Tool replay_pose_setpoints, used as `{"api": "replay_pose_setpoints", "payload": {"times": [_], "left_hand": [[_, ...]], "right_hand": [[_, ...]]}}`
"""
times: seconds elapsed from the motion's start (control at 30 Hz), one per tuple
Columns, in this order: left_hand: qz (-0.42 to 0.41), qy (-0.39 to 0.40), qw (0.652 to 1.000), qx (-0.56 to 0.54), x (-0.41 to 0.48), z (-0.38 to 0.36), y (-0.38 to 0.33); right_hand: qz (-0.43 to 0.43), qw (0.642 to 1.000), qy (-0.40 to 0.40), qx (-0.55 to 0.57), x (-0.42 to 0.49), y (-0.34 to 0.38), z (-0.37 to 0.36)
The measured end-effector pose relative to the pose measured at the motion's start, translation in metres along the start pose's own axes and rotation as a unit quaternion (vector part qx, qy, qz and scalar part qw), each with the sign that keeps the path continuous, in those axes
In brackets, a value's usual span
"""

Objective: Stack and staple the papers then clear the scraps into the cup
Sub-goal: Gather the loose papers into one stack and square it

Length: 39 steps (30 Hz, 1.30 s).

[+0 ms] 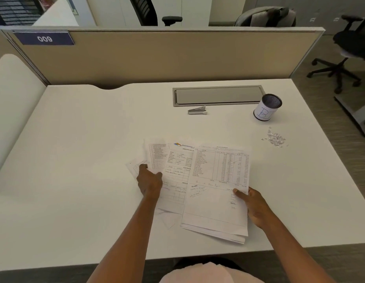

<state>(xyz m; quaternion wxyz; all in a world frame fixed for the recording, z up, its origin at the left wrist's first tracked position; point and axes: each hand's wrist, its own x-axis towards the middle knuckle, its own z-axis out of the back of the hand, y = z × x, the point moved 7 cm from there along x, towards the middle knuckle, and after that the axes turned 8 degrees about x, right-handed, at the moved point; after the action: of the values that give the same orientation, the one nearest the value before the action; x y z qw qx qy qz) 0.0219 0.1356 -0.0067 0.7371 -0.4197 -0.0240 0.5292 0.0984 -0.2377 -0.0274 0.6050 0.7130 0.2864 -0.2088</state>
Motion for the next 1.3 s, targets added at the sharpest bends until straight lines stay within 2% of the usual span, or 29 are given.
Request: {"api": "replay_pose_setpoints", "payload": {"times": [0.1, 0.33, 0.57, 0.7, 0.87, 1.03, 1.17, 1.3], "left_hand": [[-0.022, 0.007, 1.0, -0.02, -0.008, 0.003, -0.007], [-0.076, 0.071, 0.994, 0.025, -0.017, -0.011, -0.017], [-0.128, 0.13, 0.983, -0.019, -0.021, -0.026, -0.019], [-0.117, 0.158, 0.98, -0.037, -0.026, -0.038, -0.02], [-0.135, 0.157, 0.978, -0.04, -0.039, -0.049, -0.023], [-0.15, 0.17, 0.972, -0.062, -0.051, -0.06, -0.022], [-0.142, 0.164, 0.975, -0.053, -0.052, -0.067, -0.019], [-0.115, 0.186, 0.971, -0.101, -0.057, -0.068, -0.022]], "right_hand": [[-0.01, 1.0, 0.011, -0.009, 0.001, -0.007, 0.0], [-0.025, 0.999, 0.022, -0.021, 0.006, -0.01, 0.004], [-0.013, 1.0, 0.009, -0.019, 0.013, 0.004, 0.01], [0.002, 0.999, 0.005, -0.037, 0.019, 0.016, 0.002], [0.03, 0.997, -0.029, -0.072, 0.032, 0.028, -0.014], [0.061, 0.986, -0.044, -0.147, 0.043, 0.034, -0.033], [0.087, 0.978, -0.043, -0.186, 0.045, 0.043, -0.046], [0.105, 0.969, -0.043, -0.221, 0.049, 0.05, -0.053]]}}
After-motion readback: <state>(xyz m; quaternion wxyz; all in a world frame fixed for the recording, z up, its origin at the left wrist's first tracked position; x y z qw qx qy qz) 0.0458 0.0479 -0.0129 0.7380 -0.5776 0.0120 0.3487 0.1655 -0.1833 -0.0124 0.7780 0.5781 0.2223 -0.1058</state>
